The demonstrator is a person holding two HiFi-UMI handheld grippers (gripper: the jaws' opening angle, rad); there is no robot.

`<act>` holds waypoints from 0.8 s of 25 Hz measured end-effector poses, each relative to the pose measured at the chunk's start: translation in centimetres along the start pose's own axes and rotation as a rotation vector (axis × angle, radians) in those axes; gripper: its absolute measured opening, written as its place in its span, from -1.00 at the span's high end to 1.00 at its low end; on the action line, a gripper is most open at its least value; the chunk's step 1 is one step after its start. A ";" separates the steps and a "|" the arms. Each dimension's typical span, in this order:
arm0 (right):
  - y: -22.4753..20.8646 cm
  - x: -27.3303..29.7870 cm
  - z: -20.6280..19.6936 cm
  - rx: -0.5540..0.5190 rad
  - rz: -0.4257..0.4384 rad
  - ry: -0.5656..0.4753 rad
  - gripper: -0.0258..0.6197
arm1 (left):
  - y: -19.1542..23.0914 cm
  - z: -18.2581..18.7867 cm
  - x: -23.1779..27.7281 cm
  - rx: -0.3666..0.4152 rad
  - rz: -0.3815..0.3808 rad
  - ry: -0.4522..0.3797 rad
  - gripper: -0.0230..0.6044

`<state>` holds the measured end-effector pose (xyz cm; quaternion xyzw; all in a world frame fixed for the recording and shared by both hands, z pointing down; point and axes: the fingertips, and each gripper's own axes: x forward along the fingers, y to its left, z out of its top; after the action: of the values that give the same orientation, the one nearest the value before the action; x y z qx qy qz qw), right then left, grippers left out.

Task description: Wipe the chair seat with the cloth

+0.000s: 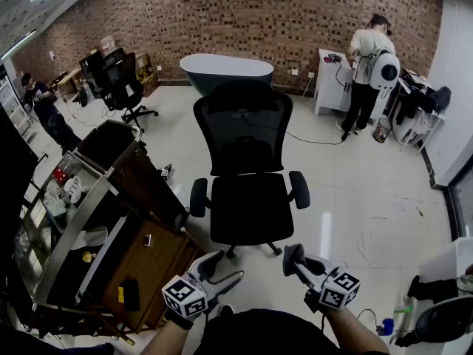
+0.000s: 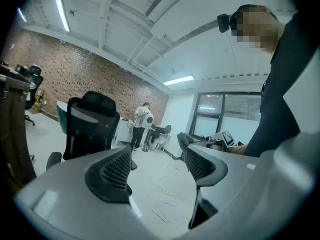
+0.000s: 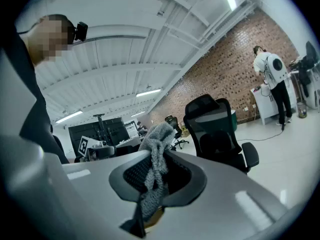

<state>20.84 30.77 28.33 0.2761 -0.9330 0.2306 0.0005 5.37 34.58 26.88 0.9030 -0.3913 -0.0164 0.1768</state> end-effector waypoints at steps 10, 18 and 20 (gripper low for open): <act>-2.7 -1.9 0.0 -0.017 0.033 0.021 0.77 | -0.1 -0.6 2.5 0.020 0.059 0.006 -0.27; -5.5 0.6 -0.2 -0.038 0.016 0.056 0.77 | 2.5 -1.1 3.7 0.019 0.098 0.035 -0.28; -6.3 1.9 0.1 -0.040 0.013 0.061 0.77 | 4.0 -0.9 4.3 0.016 0.100 0.042 -0.29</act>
<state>22.46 25.06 31.22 0.2630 -0.9387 0.2202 0.0330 5.71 29.30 29.54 0.8837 -0.4323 0.0144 0.1786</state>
